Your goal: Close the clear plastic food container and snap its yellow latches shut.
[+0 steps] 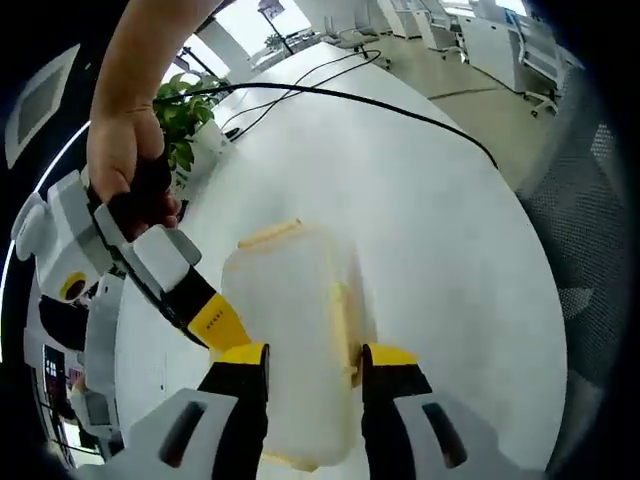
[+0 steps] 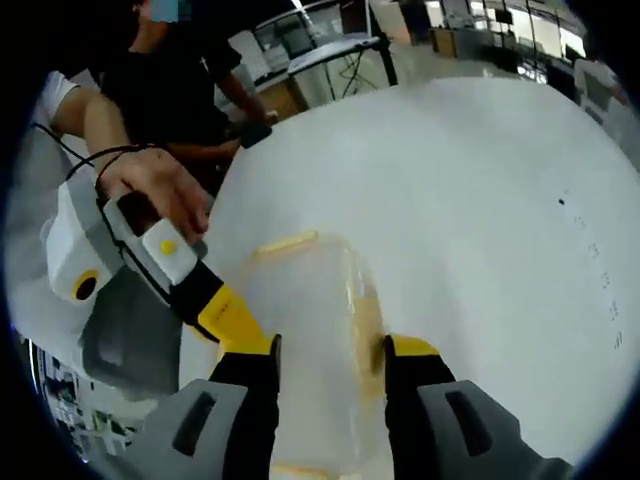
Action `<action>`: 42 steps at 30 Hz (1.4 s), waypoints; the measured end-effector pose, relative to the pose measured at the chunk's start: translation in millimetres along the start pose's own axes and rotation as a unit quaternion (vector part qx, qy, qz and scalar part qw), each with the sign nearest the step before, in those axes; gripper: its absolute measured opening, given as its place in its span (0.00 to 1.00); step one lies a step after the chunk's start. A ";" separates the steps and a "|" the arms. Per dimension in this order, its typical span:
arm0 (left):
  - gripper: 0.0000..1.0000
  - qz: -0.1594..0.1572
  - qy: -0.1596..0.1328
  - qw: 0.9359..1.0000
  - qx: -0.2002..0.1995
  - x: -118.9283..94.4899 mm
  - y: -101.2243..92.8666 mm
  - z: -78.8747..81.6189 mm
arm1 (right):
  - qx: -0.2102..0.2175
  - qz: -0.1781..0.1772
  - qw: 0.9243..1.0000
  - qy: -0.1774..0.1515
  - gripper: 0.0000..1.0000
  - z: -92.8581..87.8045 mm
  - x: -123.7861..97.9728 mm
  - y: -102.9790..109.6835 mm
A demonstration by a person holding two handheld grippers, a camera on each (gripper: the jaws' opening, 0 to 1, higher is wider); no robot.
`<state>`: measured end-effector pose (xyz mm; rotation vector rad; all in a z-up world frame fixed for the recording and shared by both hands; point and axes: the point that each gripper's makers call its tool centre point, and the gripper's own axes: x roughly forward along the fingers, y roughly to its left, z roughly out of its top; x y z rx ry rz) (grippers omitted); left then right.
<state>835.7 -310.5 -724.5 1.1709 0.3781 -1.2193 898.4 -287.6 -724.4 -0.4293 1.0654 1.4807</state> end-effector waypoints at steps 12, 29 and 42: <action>0.28 0.011 0.005 1.000 -0.016 1.6 2.3 -0.7 | 0.016 0.006 1.000 0.006 0.34 -2.0 -1.8 2.0; 0.23 0.016 0.007 1.000 -0.023 2.4 2.9 -1.4 | 0.021 0.016 0.999 0.019 0.29 -5.4 3.5 -1.9; 0.26 0.018 0.006 1.000 -0.009 -0.2 1.9 1.5 | 0.017 0.003 1.000 0.019 0.33 -6.0 0.1 -6.7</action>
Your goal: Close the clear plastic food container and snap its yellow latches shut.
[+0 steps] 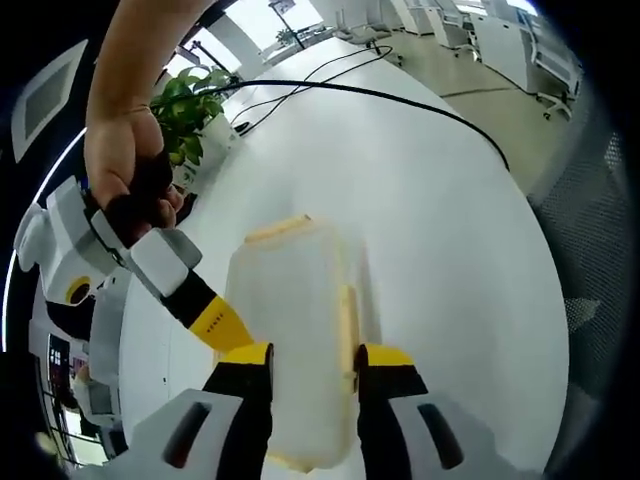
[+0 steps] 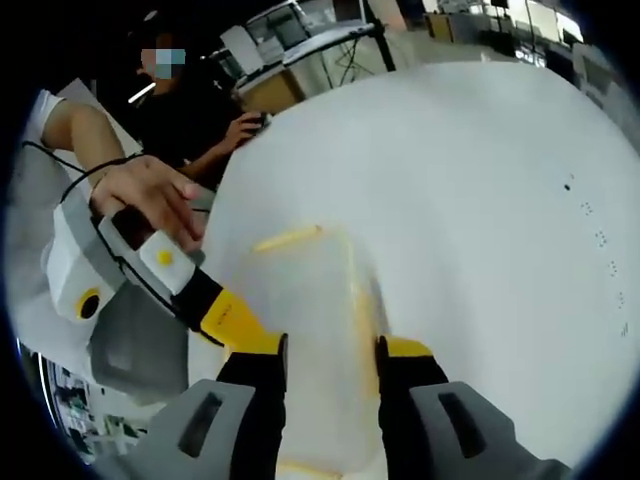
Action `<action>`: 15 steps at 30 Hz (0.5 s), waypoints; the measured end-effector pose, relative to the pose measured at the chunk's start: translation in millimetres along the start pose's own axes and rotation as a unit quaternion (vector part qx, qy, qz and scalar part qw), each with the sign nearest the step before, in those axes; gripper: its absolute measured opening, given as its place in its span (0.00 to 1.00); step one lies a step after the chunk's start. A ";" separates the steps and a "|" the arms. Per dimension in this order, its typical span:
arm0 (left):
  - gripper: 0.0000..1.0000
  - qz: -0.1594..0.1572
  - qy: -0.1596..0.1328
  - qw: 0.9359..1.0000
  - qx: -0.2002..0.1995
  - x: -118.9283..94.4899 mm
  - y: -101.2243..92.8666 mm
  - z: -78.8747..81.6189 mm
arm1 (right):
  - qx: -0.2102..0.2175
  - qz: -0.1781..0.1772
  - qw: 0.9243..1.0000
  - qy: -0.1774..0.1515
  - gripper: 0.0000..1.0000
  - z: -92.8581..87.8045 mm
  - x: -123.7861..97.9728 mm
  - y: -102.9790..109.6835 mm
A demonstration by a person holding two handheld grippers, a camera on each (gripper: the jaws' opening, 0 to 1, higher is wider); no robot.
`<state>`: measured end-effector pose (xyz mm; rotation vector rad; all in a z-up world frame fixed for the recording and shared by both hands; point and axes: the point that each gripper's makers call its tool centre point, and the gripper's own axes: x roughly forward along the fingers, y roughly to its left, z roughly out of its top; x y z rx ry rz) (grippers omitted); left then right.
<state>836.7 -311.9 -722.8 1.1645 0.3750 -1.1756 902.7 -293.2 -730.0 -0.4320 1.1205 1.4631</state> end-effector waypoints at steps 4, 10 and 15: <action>0.26 -0.007 -0.010 0.999 -0.033 -3.6 -0.3 2.4 | 0.004 -0.017 1.000 -0.004 0.33 -0.6 -2.9 2.7; 0.27 -0.012 -0.038 0.995 -0.094 -16.7 4.6 10.4 | 0.011 -0.041 0.999 -0.021 0.41 0.6 -10.7 11.5; 0.29 0.010 -0.061 0.983 -0.173 -34.5 13.7 8.1 | 0.004 -0.097 0.992 -0.078 0.42 16.2 -27.5 23.0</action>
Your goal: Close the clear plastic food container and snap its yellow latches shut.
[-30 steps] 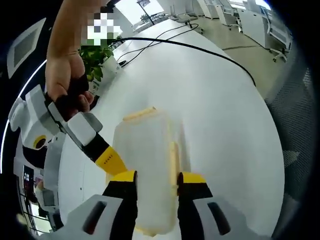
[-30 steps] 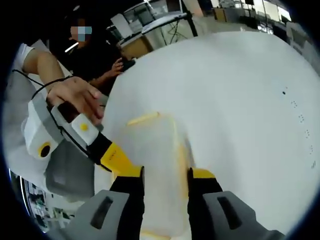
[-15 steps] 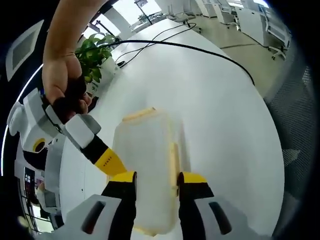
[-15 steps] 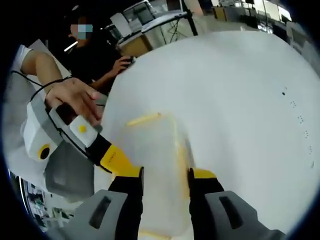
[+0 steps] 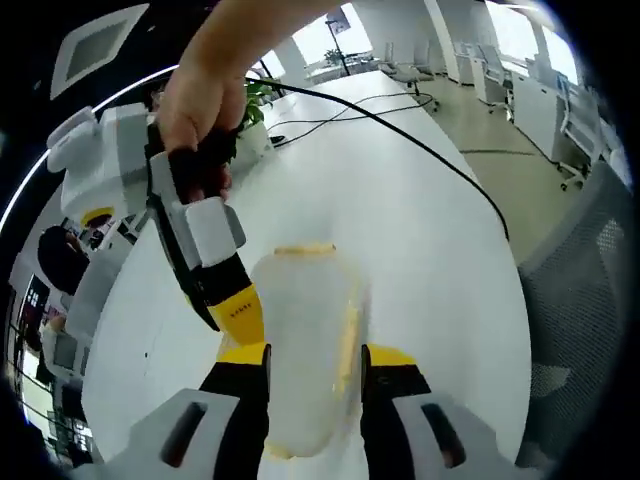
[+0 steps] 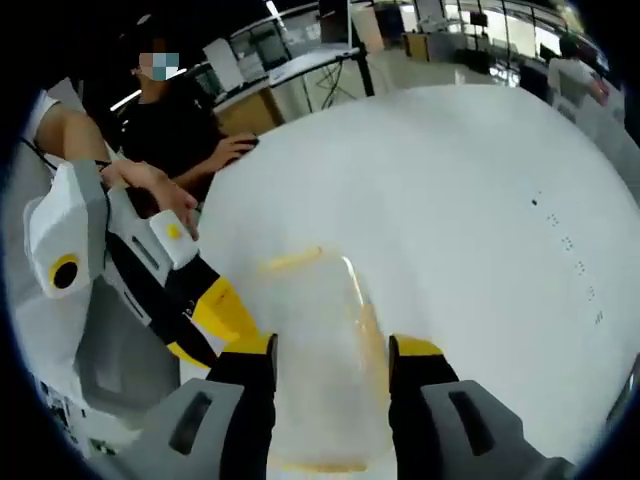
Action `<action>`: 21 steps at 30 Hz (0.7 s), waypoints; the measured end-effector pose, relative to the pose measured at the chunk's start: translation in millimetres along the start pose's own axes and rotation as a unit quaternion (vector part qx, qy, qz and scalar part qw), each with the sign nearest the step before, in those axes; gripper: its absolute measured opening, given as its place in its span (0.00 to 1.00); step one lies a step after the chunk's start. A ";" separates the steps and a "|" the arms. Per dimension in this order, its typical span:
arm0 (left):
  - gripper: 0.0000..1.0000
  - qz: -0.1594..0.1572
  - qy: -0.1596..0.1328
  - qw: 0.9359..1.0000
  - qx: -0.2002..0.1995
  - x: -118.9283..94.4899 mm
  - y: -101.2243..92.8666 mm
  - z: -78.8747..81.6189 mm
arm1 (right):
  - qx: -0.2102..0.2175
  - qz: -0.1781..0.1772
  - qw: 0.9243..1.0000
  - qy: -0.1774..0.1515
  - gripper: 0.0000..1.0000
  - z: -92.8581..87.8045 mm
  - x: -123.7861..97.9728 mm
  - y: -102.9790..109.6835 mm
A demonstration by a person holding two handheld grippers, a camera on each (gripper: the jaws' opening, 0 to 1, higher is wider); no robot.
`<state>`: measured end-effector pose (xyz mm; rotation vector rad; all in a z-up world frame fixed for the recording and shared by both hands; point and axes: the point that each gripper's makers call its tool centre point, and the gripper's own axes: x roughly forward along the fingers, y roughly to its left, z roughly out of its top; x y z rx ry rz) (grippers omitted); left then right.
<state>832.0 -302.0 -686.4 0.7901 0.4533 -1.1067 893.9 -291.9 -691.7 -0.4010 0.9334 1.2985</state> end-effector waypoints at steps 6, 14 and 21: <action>0.30 0.026 -0.016 0.997 -0.066 -15.1 12.5 -7.1 | 0.012 -0.052 0.998 -0.040 0.44 -0.3 -17.8 16.8; 0.31 0.048 -0.035 0.989 -0.138 -29.6 20.8 -25.7 | 0.045 -0.150 0.984 -0.087 0.45 -14.2 -25.8 29.5; 0.30 0.055 -0.034 0.987 -0.149 -32.3 17.5 -39.9 | 0.063 -0.204 0.969 -0.123 0.46 -22.9 -31.0 34.6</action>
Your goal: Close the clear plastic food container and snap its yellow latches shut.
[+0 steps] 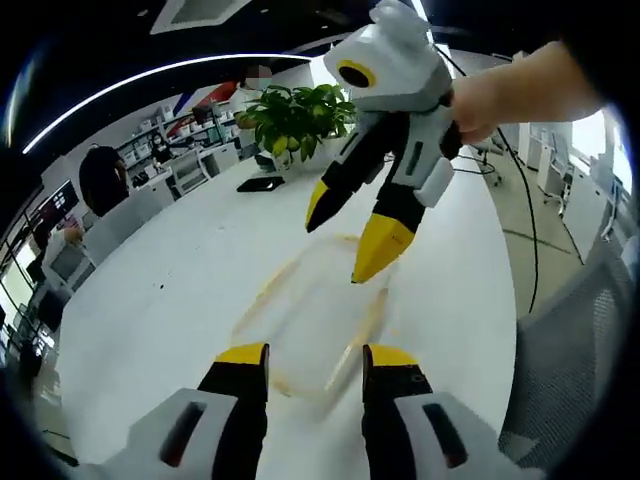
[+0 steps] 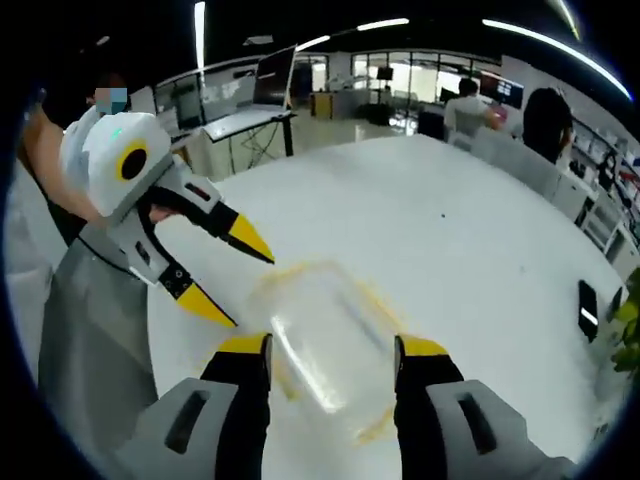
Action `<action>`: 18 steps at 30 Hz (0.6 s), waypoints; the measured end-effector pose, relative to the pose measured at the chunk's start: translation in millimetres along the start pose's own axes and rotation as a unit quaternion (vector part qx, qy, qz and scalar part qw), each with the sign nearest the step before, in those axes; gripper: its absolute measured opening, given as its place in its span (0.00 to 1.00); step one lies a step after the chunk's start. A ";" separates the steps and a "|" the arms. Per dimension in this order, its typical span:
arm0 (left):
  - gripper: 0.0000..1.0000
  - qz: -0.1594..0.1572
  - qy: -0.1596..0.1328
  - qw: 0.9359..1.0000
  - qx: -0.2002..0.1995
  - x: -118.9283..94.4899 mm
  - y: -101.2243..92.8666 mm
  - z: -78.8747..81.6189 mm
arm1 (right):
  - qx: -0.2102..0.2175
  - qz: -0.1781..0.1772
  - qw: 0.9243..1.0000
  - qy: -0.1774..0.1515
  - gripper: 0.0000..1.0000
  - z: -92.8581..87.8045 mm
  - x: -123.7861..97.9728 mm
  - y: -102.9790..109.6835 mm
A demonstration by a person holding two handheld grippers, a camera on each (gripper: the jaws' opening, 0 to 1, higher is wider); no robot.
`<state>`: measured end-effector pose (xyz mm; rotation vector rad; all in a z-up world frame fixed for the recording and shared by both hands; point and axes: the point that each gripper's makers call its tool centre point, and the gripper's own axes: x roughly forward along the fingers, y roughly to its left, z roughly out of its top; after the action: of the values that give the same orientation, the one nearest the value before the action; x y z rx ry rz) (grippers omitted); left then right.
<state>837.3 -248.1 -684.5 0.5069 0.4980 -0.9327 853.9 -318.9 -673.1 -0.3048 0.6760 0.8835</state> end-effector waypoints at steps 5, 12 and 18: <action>0.30 0.013 -0.005 0.999 -0.037 -1.2 3.1 -5.2 | 0.012 -0.035 0.999 -0.011 0.47 -8.9 -7.5 -6.6; 0.30 0.040 -0.016 0.996 -0.078 -3.3 14.1 -10.3 | 0.053 -0.069 0.995 -0.043 0.48 -17.6 -17.7 -13.9; 0.30 0.052 -0.033 0.990 -0.129 -2.9 17.4 -16.9 | 0.072 -0.093 0.992 -0.052 0.51 -34.6 -21.8 -14.0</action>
<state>847.5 -227.4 -692.5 0.2642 0.5188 -0.7689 840.9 -358.3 -685.2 -0.1880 0.6013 0.6641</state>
